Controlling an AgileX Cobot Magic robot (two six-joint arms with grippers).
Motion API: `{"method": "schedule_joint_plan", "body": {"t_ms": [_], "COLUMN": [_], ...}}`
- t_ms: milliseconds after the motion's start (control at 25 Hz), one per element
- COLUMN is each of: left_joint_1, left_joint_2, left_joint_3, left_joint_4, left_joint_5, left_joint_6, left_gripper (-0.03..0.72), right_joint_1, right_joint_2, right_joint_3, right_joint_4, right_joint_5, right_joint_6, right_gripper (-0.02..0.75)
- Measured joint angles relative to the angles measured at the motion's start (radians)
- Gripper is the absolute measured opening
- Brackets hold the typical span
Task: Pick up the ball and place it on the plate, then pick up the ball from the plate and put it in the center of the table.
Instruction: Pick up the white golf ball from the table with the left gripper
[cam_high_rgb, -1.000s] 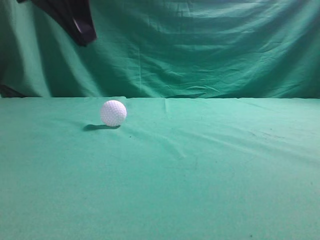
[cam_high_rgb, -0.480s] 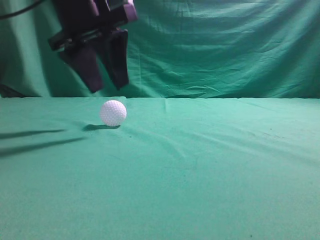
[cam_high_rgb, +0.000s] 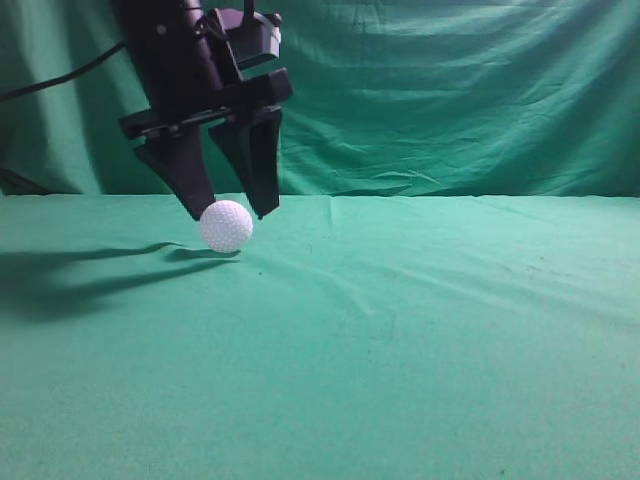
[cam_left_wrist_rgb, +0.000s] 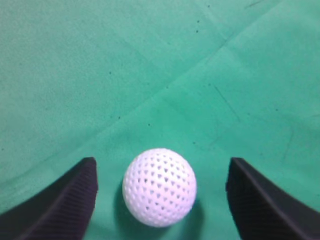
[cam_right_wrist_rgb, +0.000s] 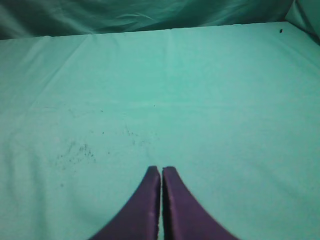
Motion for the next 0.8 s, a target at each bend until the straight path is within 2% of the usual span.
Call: {"method": "schedule_joint_plan", "body": {"t_ms": [200, 240, 800], "left_joint_1": [0.0, 0.0, 0.0], "left_joint_2": [0.014, 0.015, 0.042], "left_joint_3": [-0.004, -0.004, -0.006], "left_joint_4": [0.0, 0.0, 0.001], "left_joint_5": [0.0, 0.0, 0.011], "left_joint_6": [0.0, 0.0, -0.002], "left_gripper": [0.515, 0.475, 0.49], "right_joint_1": [0.0, 0.0, 0.0], "right_joint_2": [0.0, 0.0, 0.0], "right_joint_3": [0.0, 0.0, 0.0], "right_joint_4": [0.0, 0.0, 0.0], "right_joint_5": [0.0, 0.0, 0.0], "right_joint_6": [0.0, 0.0, 0.0], "right_gripper": [0.0, 0.0, 0.0]}}
